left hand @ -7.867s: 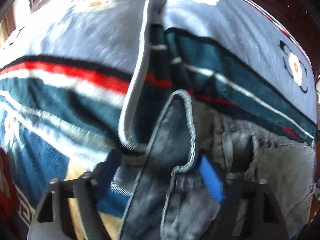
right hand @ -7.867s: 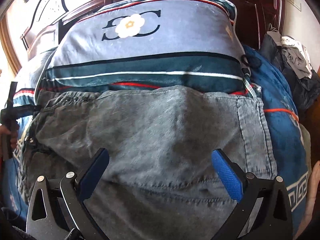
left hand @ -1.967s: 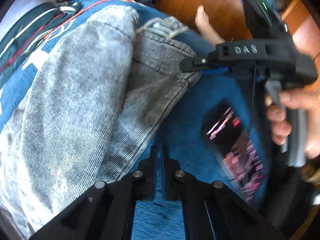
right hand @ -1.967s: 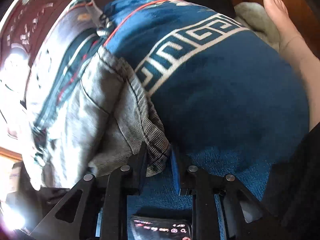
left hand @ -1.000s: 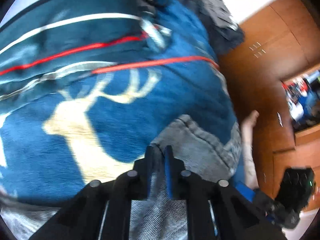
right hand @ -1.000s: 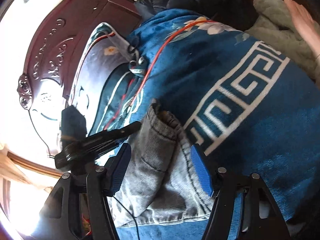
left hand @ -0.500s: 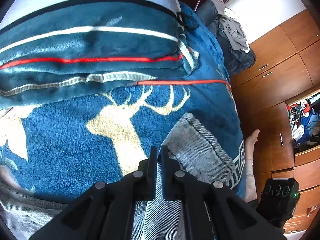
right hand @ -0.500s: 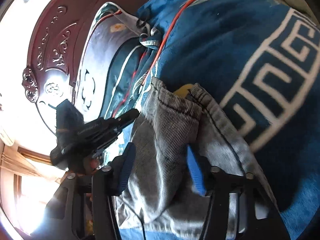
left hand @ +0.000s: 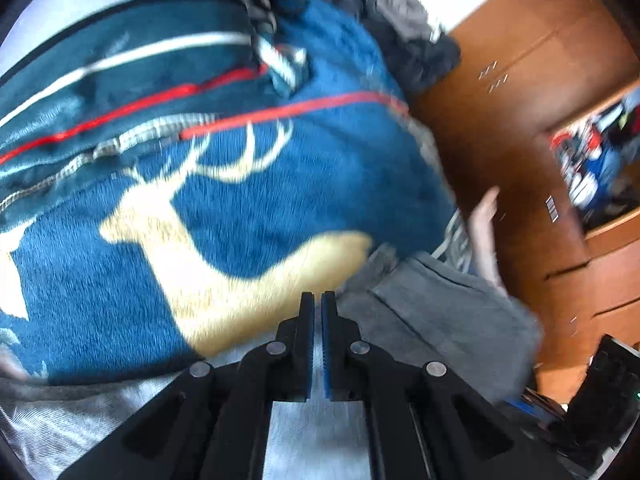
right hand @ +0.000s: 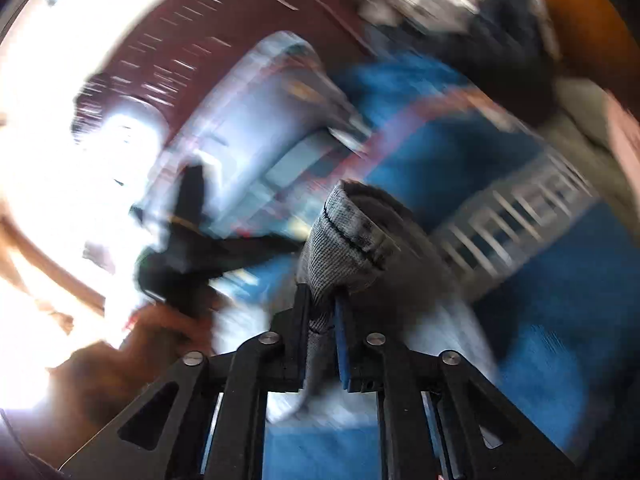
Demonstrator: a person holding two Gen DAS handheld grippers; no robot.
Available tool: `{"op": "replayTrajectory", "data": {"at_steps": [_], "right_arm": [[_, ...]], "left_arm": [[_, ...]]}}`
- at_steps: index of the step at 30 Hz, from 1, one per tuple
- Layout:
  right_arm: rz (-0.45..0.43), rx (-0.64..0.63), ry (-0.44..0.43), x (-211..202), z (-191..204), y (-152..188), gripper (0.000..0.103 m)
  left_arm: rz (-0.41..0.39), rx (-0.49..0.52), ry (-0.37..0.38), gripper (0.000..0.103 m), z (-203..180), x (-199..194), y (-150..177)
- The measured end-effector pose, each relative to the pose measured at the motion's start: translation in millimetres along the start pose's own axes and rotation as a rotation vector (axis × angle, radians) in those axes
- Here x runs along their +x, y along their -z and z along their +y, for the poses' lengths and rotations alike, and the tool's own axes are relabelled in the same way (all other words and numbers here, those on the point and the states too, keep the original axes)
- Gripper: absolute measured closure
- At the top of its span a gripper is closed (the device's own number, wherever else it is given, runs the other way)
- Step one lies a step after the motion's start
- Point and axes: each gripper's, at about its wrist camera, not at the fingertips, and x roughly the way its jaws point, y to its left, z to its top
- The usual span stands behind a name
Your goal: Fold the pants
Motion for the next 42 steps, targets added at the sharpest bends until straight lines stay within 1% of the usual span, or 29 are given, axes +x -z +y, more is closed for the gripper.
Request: {"op": "replayTrajectory", "data": {"at_steps": [1, 2, 3, 4, 6, 7, 8, 10, 12, 14, 15, 16, 18, 19, 20, 21, 22, 23, 24, 26, 27, 28, 30, 32, 34, 35, 37, 39, 42], "right_arm": [[0.042, 0.041, 0.046, 6.9, -14.0, 6.3, 0.084], [0.077, 0.097, 0.070, 11.7, -30.1, 11.3, 0.084], [0.101, 0.169, 0.060, 13.6, -46.3, 12.7, 0.084], [0.105, 0.210, 0.046, 11.0, -55.9, 10.3, 0.079], [0.071, 0.212, 0.032, 1.2, -62.5, 3.1, 0.065], [0.057, 0.203, 0.032, -2.7, -62.9, -0.6, 0.053], [0.054, 0.197, 0.027, -4.4, -64.6, -2.5, 0.049], [0.053, 0.204, 0.006, -6.4, -68.7, -2.1, 0.049], [0.067, 0.206, 0.000, -5.2, -70.8, -1.2, 0.049], [0.072, 0.204, -0.013, -4.9, -71.5, -3.4, 0.049], [0.069, 0.207, -0.026, -4.8, -70.6, -7.3, 0.049], [0.073, 0.203, -0.042, -3.8, -68.6, -10.7, 0.049], [0.119, 0.167, -0.083, -2.2, -65.6, -23.8, 0.046], [0.136, 0.147, -0.101, -2.6, -64.8, -30.3, 0.042], [0.157, 0.118, -0.128, -4.3, -63.8, -37.3, 0.042], [0.178, 0.081, -0.151, -5.7, -62.8, -44.8, 0.042], [0.194, 0.040, -0.160, -4.6, -61.0, -50.0, 0.037], [0.226, -0.023, -0.170, -2.5, -58.3, -54.6, 0.035], [0.258, -0.117, -0.177, 0.7, -55.1, -57.6, 0.035], [0.284, -0.283, -0.162, 5.6, -50.0, -57.3, 0.035], [0.292, -0.368, -0.167, 9.3, -49.2, -54.1, 0.035], [0.304, -0.413, -0.194, 13.0, -51.0, -50.2, 0.035], [0.331, -0.431, -0.218, 21.4, -56.4, -44.2, 0.035], [0.338, -0.466, -0.246, 24.8, -57.6, -34.9, 0.036], [0.388, -0.512, -0.263, 28.7, -52.9, -23.4, 0.041], [0.398, -0.528, -0.271, 28.0, -51.1, -19.0, 0.044], [0.421, -0.542, -0.315, 25.4, -44.7, -12.9, 0.067], [0.407, -0.564, -0.347, 19.8, -35.7, -10.3, 0.071], [0.368, -0.581, -0.360, 10.7, -30.2, -12.3, 0.071]], "left_arm": [[0.004, 0.001, -0.008, 0.099, -0.2, 2.3, 2.1], [0.004, -0.004, -0.007, 0.099, -0.3, 3.1, 3.7], [0.000, -0.011, 0.000, 0.099, -0.8, 3.0, 4.2], [-0.004, -0.016, 0.007, 0.098, -1.6, 2.2, 3.9], [-0.003, -0.009, -0.001, 0.098, -5.3, 2.3, 0.7], [-0.003, -0.003, -0.002, 0.098, -7.4, 2.5, -0.1], [-0.005, 0.002, 0.008, 0.098, -11.0, 2.2, -2.4], [-0.020, 0.011, 0.041, 0.098, -22.3, 0.6, -7.4], [-0.026, 0.034, 0.093, 0.098, -36.0, 0.4, -8.5], [-0.001, 0.071, 0.147, 0.098, -51.7, 6.7, -5.9], [0.019, 0.099, 0.154, 0.098, -59.2, 12.4, -3.8], [0.040, 0.137, 0.122, 0.098, -65.1, 19.5, 0.0], [0.082, 0.175, -0.018, 0.098, -65.3, 38.5, 4.9], [0.118, 0.144, -0.066, 0.098, -54.6, 51.3, 5.5], [0.120, 0.086, -0.029, 0.098, -44.4, 54.8, 3.9], [0.109, 0.001, 0.027, 0.098, -32.0, 54.4, 1.1], [0.112, -0.044, 0.052, 0.098, -25.7, 55.6, -0.3], [0.115, -0.040, 0.052, 0.098, -25.8, 56.1, -0.9], [0.113, 0.003, 0.031, 0.098, -31.0, 55.4, -1.2], [0.113, 0.061, -0.003, 0.098, -38.6, 55.1, -2.1], [0.116, 0.056, 0.002, 0.098, -38.2, 55.8, -3.5], [0.119, 0.039, 0.016, 0.098, -35.3, 56.4, -5.7], [0.121, 0.017, 0.044, 0.098, -29.9, 57.0, -7.6], [0.121, 0.026, 0.045, 0.098, -25.4, 55.3, -7.7], [0.122, 0.025, 0.037, 0.098, -28.7, 56.8, -7.1], [0.123, 0.024, 0.035, 0.098, -29.6, 57.2, -5.9], [0.125, 0.024, 0.028, 0.098, -30.8, 57.9, -6.2], [0.125, 0.024, 0.023, 0.098, -31.6, 57.6, -5.7], [0.121, 0.018, 0.017, 0.098, -34.2, 59.3, -4.5]]}}
